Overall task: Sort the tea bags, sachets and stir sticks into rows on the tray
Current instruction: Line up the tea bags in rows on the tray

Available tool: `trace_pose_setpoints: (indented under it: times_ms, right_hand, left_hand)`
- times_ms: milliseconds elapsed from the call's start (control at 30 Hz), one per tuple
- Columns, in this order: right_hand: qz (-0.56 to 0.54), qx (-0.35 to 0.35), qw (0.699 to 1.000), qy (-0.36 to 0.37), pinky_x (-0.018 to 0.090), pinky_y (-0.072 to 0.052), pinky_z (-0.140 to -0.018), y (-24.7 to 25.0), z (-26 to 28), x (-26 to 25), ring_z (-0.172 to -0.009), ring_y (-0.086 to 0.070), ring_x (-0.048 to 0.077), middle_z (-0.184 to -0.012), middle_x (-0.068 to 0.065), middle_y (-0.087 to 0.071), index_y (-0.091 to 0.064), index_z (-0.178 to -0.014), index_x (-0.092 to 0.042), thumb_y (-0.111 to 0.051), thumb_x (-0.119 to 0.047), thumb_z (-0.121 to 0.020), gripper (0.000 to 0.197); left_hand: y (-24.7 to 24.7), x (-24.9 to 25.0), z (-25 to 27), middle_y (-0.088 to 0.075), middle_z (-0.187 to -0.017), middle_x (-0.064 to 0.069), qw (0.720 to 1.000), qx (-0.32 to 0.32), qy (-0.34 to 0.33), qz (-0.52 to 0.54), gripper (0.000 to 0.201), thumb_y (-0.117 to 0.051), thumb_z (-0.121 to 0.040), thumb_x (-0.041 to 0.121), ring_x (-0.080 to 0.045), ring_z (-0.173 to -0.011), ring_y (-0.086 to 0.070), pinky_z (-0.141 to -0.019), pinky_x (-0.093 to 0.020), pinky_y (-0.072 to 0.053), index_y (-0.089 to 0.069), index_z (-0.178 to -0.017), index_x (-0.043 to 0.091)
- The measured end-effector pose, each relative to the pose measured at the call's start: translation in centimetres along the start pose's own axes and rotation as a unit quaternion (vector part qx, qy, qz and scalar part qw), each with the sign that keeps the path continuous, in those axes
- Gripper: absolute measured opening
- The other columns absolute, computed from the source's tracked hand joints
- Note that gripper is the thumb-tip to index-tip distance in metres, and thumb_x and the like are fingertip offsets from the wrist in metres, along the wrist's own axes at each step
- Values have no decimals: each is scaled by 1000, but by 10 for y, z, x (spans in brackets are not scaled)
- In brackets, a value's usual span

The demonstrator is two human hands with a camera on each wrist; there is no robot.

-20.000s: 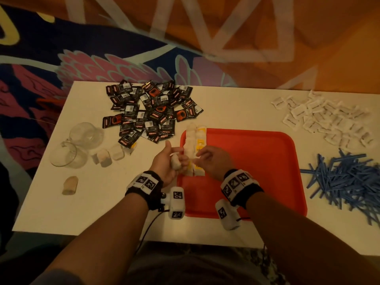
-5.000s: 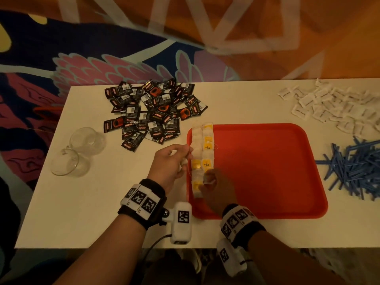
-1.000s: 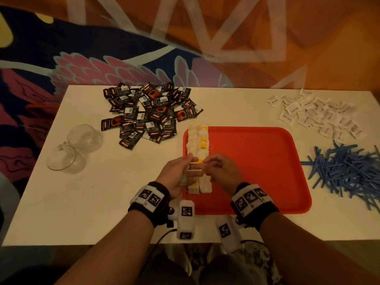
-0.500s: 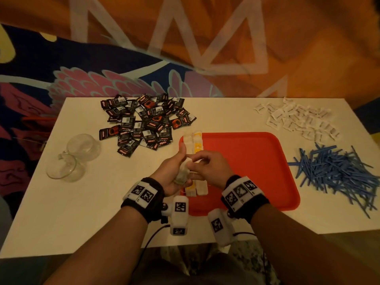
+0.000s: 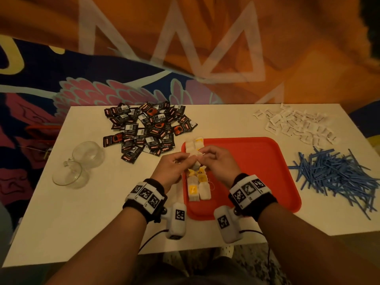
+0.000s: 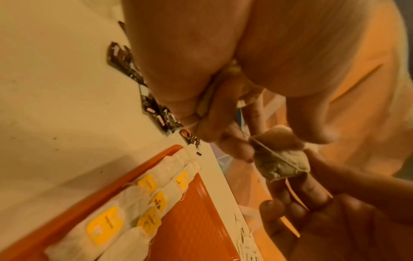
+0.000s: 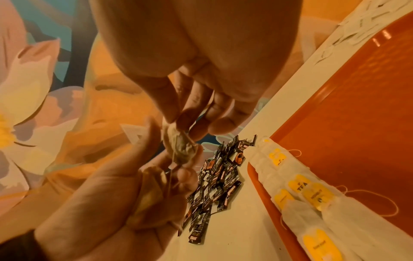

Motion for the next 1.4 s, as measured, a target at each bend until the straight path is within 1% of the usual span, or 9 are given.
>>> trace_pose_setpoints:
  times_ms: [133,300,433,500,733,967,1133,1267,1400]
  right_hand:
    - [-3,10,1000,17,29,-47,-63,5,-1,-2,-64,-59,11,-68,-4,-64,-62,-86,-21,-65,0,-88,22]
    - [-33,-19,999,-24,29,-52,-64,5,0,10,-81,-68,15,-99,7,-71,-63,-98,-21,-77,-14,-81,23]
    - [-10,-30,999,-34,25,-51,-58,4,0,18,-69,-68,11,-86,12,-73,-67,-95,-11,-75,-15,-84,15]
    - [2,-14,999,-37,24,-49,-55,7,-2,21,-58,-64,8,-76,11,-70,-65,-87,-7,-71,-7,-86,6]
    - [82,4,996,-39,22,-48,-59,18,-7,44,-62,-64,5,-79,5,-71,-70,-95,-6,-74,-14,-85,13]
    - [120,-38,982,-141,18,-47,-50,14,1,102,-63,-61,11,-72,1,-68,-64,-78,-17,-72,-12,-85,12]
    - [211,-70,956,-192,17,-48,-67,-2,11,150,-85,-61,15,-105,5,-68,-68,-102,-17,-68,-11,-87,16]
    - [260,-94,931,-239,32,-49,-98,-13,21,172,-114,-57,24,-129,6,-59,-67,-116,-18,-60,-13,-93,24]
    - [338,-97,907,-231,29,-42,-105,-18,22,174,-124,-51,25,-138,5,-53,-64,-125,-20,-48,-14,-99,31]
  left_hand:
    - [2,19,-4,-63,-65,5,996,36,-77,-10,4,-72,-88,10,1,-54,-53,-46,-9,-36,-73,-84,11]
    - [1,17,-8,-64,-64,7,993,75,-90,15,5,-73,-87,8,0,-52,-54,-48,-11,-40,-72,-84,12]
    - [1,16,-9,-67,-75,-1,988,95,-117,-18,5,-76,-85,13,-6,-68,-59,-65,-19,-50,-73,-81,14]
    - [1,15,-9,-66,-70,4,988,102,-116,-15,10,-74,-87,14,-2,-61,-56,-59,-16,-47,-72,-77,15]
    - [-4,14,-11,-63,-71,1,991,79,-83,-63,5,-70,-91,12,0,-52,-54,-44,-7,-36,-73,-89,10]
    - [28,-39,-4,-60,-74,-5,984,155,86,4,15,-65,-95,22,-11,-50,-44,-43,-21,-33,-71,-95,9]
    - [47,-67,8,-58,-75,-6,979,166,117,23,13,-62,-97,19,-11,-47,-40,-40,-20,-29,-71,-98,9]
    - [57,-83,19,-58,-76,-6,976,171,134,23,13,-59,-98,16,-13,-49,-40,-41,-21,-29,-70,-97,8]
    - [63,-92,26,-58,-76,-6,973,177,146,36,12,-58,-98,15,-13,-49,-41,-40,-20,-29,-69,-97,8]
Point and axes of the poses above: each hand's wrist, its own z-axis away from the middle knuckle, its own y-axis out of the back of the hand, x = y × z, the point moved 8 cm from there along -z, towards the middle knuckle
